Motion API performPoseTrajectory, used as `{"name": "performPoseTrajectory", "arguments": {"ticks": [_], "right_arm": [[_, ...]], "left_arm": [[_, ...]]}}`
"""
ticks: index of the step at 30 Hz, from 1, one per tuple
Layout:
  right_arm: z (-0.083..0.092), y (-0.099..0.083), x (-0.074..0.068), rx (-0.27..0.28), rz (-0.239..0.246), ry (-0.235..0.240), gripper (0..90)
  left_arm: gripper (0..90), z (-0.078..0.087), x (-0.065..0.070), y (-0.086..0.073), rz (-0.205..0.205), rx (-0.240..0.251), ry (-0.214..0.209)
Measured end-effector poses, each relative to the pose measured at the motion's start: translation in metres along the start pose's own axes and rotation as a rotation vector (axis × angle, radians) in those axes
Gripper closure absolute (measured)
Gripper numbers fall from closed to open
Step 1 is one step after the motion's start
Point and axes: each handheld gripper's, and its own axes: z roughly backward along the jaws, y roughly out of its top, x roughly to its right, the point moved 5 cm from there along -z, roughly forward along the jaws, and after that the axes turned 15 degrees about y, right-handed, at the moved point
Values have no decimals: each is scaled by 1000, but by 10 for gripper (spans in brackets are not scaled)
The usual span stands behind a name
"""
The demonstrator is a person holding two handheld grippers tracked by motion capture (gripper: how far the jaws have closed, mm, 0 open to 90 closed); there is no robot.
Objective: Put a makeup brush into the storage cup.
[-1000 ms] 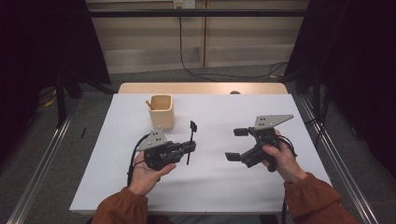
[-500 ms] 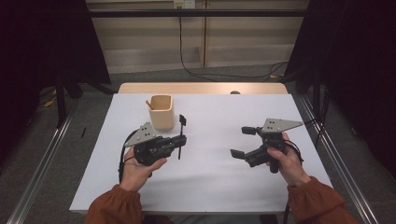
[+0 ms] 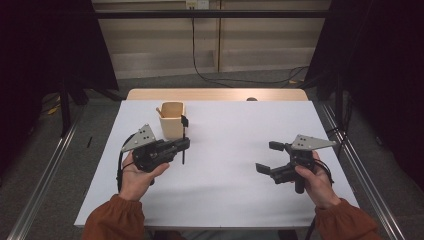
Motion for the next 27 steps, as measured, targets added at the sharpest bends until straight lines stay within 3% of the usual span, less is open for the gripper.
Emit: {"name": "performPoseTrajectory", "arguments": {"ticks": [6,27], "right_arm": [[14,-10,3,5,-8,-48,8],[60,-46,-2,28,-55,-138,12]], "left_arm": [[855,4,-7,6,-3,12,18],[855,10,-30,26,-6,39,76]]}}
